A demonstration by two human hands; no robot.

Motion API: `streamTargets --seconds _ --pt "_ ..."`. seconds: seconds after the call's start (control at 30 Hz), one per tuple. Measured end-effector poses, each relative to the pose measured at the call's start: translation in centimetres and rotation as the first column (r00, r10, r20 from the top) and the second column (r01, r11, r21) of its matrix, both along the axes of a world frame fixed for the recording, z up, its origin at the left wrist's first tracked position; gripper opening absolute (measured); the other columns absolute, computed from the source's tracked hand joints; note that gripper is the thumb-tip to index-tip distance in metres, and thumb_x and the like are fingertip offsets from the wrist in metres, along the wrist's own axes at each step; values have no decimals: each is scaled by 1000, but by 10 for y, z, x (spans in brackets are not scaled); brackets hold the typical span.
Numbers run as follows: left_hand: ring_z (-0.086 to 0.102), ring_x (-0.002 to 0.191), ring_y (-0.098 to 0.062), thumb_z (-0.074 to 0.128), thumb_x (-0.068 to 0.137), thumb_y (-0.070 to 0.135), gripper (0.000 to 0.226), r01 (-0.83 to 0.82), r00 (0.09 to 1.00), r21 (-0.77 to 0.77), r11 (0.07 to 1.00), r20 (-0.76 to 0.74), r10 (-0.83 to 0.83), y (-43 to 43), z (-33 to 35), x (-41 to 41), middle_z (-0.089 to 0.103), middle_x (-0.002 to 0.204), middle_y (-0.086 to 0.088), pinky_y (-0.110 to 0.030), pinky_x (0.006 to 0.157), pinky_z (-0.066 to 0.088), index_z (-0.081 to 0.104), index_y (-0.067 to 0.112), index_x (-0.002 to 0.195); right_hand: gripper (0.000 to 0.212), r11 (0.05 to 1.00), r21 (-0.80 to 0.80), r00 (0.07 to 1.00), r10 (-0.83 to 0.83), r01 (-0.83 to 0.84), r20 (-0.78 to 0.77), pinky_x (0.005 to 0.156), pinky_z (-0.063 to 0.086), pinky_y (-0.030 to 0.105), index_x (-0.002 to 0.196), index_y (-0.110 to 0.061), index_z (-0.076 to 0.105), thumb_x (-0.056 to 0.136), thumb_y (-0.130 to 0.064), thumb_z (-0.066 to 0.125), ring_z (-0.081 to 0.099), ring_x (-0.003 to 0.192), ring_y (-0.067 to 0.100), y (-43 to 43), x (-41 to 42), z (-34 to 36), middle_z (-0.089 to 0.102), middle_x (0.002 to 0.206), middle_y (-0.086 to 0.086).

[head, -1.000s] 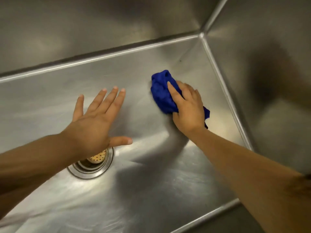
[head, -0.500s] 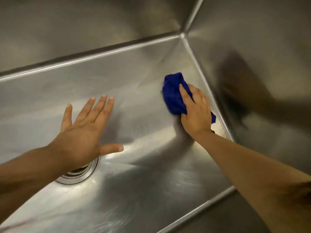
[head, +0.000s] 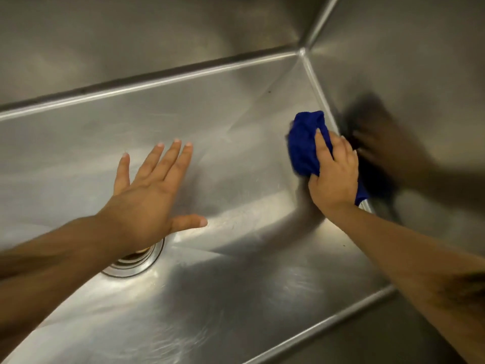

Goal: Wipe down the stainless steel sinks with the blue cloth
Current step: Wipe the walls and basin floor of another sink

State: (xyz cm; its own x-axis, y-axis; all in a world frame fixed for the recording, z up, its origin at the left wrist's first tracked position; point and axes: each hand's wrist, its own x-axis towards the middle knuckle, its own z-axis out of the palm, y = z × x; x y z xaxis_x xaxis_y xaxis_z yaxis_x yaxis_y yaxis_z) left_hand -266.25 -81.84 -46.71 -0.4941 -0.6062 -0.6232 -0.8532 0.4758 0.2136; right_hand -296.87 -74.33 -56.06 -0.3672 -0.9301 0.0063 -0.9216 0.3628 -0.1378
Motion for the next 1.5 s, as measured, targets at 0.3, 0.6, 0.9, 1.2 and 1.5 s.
streamTargets --seconds 0.3,0.6,0.9,1.2,1.5 --pt "-42 130 -8 -9 35 98 119 -41 999 6 999 36 41 18 1 54 -50 134 18 -48 112 -18 -52 31 123 85 885 17 878 460 -466 134 95 46 53 142 -21 35 63 -13 64 40 125 35 67 95 4 42 141 11" --pt "-35 135 -8 19 58 87 108 -179 979 9 984 105 177 26 5 116 -45 137 15 -51 113 -15 -50 34 123 79 968 51 960 235 -245 150 108 26 48 151 -25 27 80 -8 59 24 140 32 -36 179 11 28 155 6" --pt "-39 132 -8 -5 44 89 109 -227 971 -47 973 60 230 56 3 211 -46 139 16 -47 111 -19 -49 35 128 76 857 99 861 494 -505 122 98 37 56 145 -22 37 72 -9 55 30 130 32 -30 211 11 43 145 12" --pt "-38 131 -6 -11 38 95 114 -319 933 -101 942 140 331 77 9 302 -47 137 17 -43 105 -27 -48 35 127 82 672 86 676 722 -736 146 108 25 47 151 -28 24 81 -15 64 25 139 31 -73 354 11 26 156 4" --pt "-35 136 -12 2 51 86 105 -351 873 -104 931 324 365 100 18 347 -49 135 9 -53 112 -17 -57 29 117 97 162 3 160 974 -987 162 93 45 47 142 -30 37 57 -13 79 48 125 32 -22 408 0 49 142 4"
